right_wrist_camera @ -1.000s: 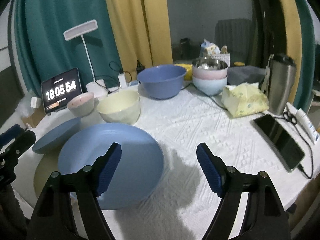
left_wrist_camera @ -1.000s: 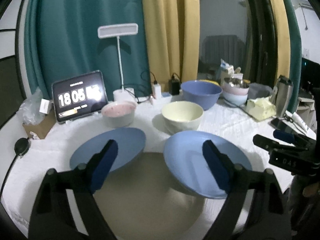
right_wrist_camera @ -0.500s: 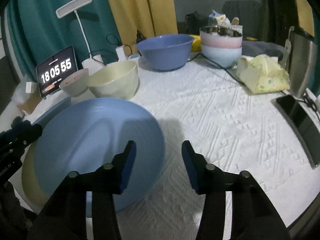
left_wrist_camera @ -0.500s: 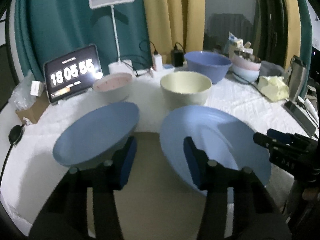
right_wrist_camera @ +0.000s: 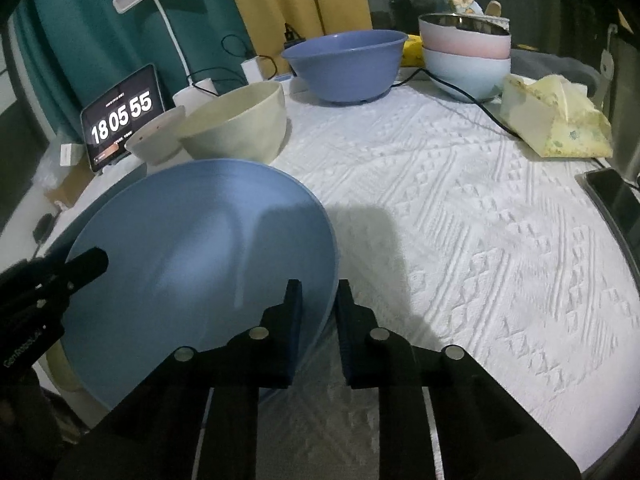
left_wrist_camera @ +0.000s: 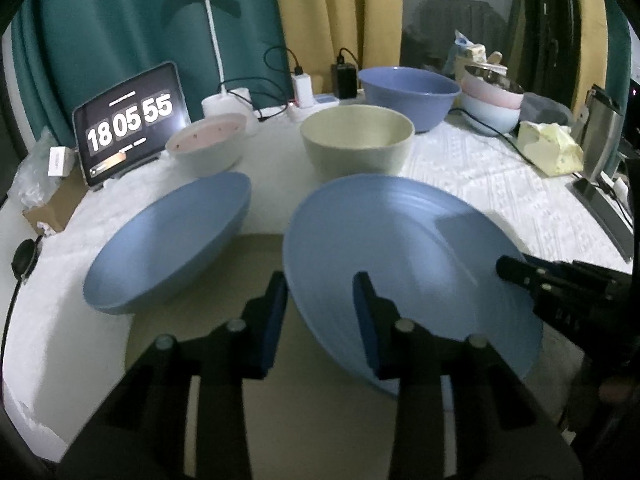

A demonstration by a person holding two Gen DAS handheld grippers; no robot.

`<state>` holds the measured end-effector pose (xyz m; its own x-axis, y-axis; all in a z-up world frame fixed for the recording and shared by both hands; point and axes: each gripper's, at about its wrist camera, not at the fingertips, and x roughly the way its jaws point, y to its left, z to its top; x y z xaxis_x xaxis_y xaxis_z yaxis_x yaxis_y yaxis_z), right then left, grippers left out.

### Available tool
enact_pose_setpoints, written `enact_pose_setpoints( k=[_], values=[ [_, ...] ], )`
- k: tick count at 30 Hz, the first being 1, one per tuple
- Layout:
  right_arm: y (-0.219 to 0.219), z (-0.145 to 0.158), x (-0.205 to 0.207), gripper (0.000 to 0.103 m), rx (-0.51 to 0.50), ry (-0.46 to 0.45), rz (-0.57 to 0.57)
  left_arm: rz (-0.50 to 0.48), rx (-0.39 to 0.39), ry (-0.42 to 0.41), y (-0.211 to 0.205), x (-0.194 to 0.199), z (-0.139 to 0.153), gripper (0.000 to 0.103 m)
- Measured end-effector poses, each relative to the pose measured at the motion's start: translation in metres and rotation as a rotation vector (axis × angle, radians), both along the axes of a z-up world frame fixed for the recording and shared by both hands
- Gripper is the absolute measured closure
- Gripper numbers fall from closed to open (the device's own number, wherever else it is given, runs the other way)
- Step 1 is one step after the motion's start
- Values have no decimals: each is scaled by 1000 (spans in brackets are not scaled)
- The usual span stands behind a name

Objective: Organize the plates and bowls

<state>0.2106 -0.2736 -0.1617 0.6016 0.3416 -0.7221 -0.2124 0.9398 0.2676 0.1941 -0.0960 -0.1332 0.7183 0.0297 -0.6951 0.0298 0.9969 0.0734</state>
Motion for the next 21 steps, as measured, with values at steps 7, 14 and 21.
enact_pose_setpoints(
  k=[7, 14, 21],
  values=[
    [-16, 13, -1, 87, -6, -29, -12, -25, 7, -5, -14, -2, 5, 69],
    [-49, 18, 3, 87, -14, -36, -75, -88, -5, 15, -43, 6, 2, 69],
    [-79, 11, 9, 87, -29, -12, -135, -137, -13, 54, -72, 23, -8, 69]
  ],
)
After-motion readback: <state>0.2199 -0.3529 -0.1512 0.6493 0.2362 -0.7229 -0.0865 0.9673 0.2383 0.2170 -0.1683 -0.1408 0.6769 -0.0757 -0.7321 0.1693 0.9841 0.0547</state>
